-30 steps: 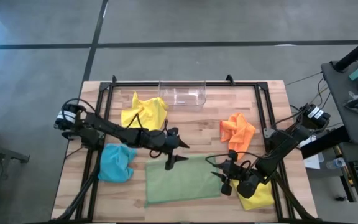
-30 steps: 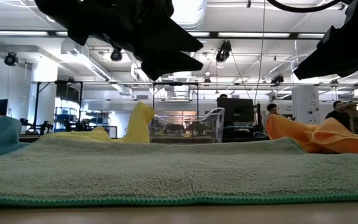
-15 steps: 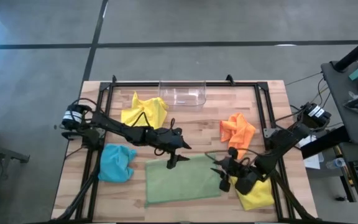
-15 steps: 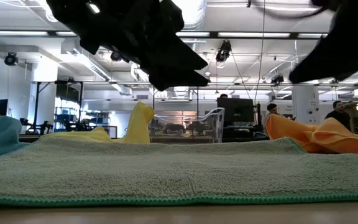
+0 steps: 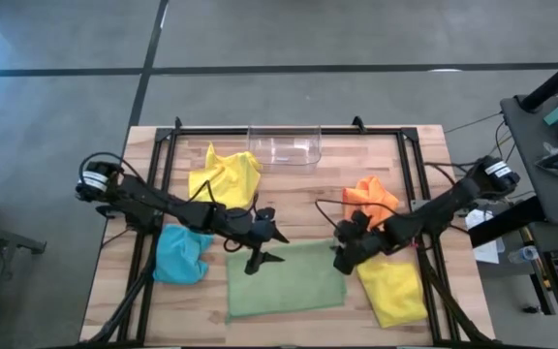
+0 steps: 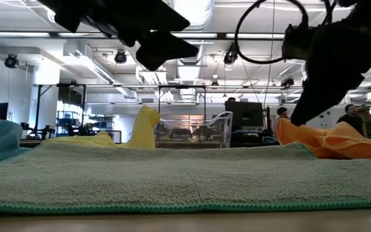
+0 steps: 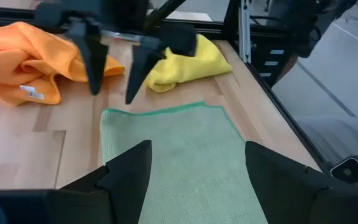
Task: Fold microfiber towels
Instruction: Fold the light green microfiber cloth
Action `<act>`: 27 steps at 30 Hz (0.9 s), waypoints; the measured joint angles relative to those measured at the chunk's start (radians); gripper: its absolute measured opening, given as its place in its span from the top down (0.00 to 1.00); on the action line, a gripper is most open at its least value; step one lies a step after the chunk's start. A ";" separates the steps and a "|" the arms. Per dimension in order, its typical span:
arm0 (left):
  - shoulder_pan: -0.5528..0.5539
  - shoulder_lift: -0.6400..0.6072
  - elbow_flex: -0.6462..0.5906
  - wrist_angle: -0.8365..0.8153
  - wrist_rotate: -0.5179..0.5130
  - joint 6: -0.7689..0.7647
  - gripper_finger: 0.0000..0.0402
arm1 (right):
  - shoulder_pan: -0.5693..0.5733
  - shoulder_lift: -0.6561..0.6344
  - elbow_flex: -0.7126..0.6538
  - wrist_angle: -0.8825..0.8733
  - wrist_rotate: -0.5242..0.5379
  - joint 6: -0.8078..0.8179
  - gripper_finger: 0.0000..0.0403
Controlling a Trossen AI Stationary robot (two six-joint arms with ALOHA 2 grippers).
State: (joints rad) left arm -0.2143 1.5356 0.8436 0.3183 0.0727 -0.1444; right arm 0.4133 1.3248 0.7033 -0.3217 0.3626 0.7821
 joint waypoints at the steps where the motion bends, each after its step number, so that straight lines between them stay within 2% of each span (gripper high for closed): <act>1: -0.001 0.000 0.000 -0.001 0.000 0.000 0.40 | -0.016 -0.002 -0.005 -0.002 -0.028 -0.011 0.45; 8: -0.002 0.000 -0.002 -0.014 -0.001 0.000 0.40 | -0.095 -0.003 -0.073 0.039 -0.166 -0.069 0.42; 16: -0.002 0.000 -0.007 -0.013 -0.002 0.000 0.40 | -0.144 -0.048 -0.206 0.297 -0.261 -0.094 0.48; 21: -0.002 0.000 -0.014 -0.001 -0.002 0.000 0.40 | -0.169 -0.031 -0.259 0.379 -0.287 -0.077 0.51; 27: -0.002 0.000 -0.017 0.018 -0.012 0.002 0.40 | -0.170 -0.012 -0.267 0.464 -0.285 -0.137 0.56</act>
State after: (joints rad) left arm -0.2165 1.5352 0.8269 0.3359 0.0607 -0.1421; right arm 0.2432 1.3127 0.4358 0.1421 0.0777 0.6447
